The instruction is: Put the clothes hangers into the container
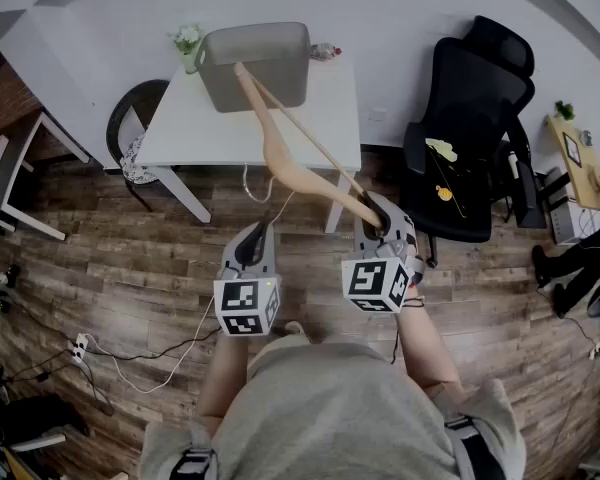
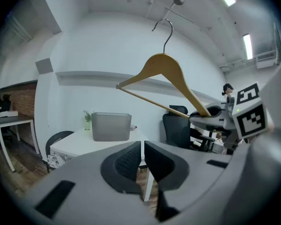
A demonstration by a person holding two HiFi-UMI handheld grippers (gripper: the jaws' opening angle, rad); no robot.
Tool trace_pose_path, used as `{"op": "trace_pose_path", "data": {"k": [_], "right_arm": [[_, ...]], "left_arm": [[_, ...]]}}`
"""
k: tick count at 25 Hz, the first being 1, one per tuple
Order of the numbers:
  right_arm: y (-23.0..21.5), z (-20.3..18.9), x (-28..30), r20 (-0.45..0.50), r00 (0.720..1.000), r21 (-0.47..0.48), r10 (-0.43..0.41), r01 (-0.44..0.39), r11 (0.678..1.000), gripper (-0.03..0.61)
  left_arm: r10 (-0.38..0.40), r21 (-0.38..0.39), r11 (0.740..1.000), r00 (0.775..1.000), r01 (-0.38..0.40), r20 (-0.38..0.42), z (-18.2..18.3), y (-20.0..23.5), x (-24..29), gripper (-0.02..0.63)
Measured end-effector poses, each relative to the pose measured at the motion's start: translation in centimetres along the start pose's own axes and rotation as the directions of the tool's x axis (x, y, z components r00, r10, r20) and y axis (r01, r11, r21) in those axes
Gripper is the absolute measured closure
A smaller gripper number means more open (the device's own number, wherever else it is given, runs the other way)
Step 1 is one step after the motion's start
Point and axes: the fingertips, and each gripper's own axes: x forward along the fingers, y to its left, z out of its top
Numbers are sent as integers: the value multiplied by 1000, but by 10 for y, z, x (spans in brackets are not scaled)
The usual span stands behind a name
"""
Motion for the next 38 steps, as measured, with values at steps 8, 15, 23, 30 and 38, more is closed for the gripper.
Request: {"op": "trace_pose_path", "data": {"k": [8,15,23,30,38], "right_arm": [[9,-28,-123,17,1000,9,15,-15,1000,541],[13,-45,-192,24,999,16,26,-26,1000,541],[11,-48,-219,47,999,32,18,-20,999,541],[9,-53,-228,55,998,24,16,-17,1000,541],[5,-61,-229,62,998,12,23,-24,1000,541]], "left_arm": [[57,-57,997,998,-57,2,-25,-70,-94,592],[53,-67,996,999,-53,2,-38,-117,-144,592],[59,-60,996,998,-58,20,-37,-136,-166,592],[68,-62,996,998,-67,12,-43,-144,-176,592],[84,-63,994,996,-84,5,-47,-151,-176,592]]}}
